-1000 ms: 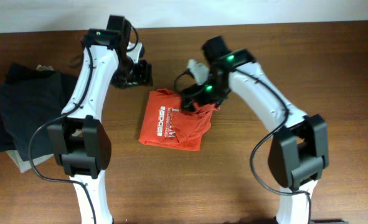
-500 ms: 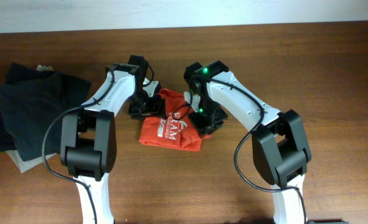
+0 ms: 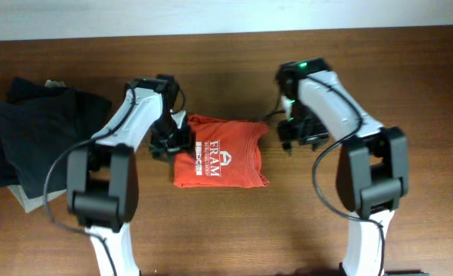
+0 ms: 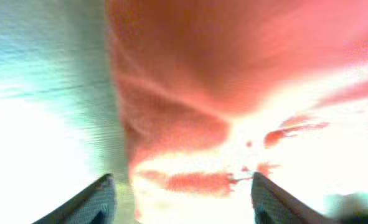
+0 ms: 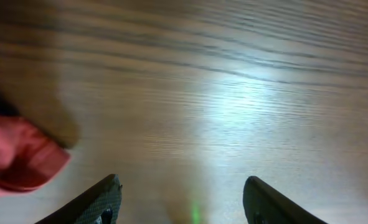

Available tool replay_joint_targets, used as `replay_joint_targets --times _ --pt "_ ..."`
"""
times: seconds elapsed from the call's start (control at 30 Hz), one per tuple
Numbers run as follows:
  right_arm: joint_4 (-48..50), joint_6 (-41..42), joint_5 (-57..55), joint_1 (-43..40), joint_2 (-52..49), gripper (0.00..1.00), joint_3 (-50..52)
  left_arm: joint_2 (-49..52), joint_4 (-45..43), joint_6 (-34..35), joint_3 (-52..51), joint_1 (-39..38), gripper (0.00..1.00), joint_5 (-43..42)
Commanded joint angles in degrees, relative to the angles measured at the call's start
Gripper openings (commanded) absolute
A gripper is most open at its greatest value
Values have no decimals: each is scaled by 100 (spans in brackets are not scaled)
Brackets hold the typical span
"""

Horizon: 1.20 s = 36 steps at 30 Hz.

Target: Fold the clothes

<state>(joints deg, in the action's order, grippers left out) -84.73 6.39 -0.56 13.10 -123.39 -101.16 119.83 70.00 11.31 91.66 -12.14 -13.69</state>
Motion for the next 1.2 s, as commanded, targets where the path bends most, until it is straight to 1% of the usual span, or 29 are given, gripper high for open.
replay_joint_targets --times 0.0,0.07,0.1,0.13,0.17,0.23,0.43,0.57,0.63,0.7,0.8,0.83,0.9,0.97,1.03,1.07,1.1,1.17 --pt "-15 -737 1294 -92 -28 67 13 -955 -1106 175 42 -2 85 986" --pt "-11 -1165 2503 0 -31 67 13 -997 -1965 -181 42 -2 85 999" --pt "-11 -1386 2935 96 -31 67 13 -935 -2347 -302 42 -2 82 1001" --pt "-9 -1456 3121 192 -31 67 13 -887 -2562 -348 42 -2 82 964" --pt "7 -1451 3182 299 -31 67 13 -798 -2723 -420 42 -2 79 922" --pt "39 -1434 3191 616 -31 67 13 -485 -3003 -501 42 -2 78 699" --pt "267 -1300 3180 1349 -35 68 15 234 -2896 -498 42 -2 77 389" --pt "487 -1294 3161 1545 -74 69 138 492 -2468 -501 42 -2 77 459" --pt "796 -1014 3139 1554 -74 70 391 654 -2173 -498 37 -2 77 525" --pt "1217 -857 3141 1554 -74 70 772 750 -1740 -494 26 -2 77 682" --pt "1956 -734 3110 1554 -74 70 1390 774 -828 -492 26 -2 77 710" --pt "2210 -671 2949 1537 -74 70 1552 774 -525 -494 26 -2 77 710" --pt "2632 -170 1947 1456 -74 69 1705 774 37 -433 26 -4 77 702" --pt "3049 13 1169 1294 -72 69 1626 772 553 -387 26 -26 77 444" --pt "3300 4 1058 1126 -72 70 1403 772 723 -387 26 -24 75 210" --pt "3296 -13 1067 1040 -68 72 1217 763 741 -389 26 -24 74 94" --pt "3154 -120 1108 984 -61 74 997 745 728 -389 26 -24 73 55" --pt "2573 -479 1143 964 -52 77 474 664 660 -389 28 -24 73 57"
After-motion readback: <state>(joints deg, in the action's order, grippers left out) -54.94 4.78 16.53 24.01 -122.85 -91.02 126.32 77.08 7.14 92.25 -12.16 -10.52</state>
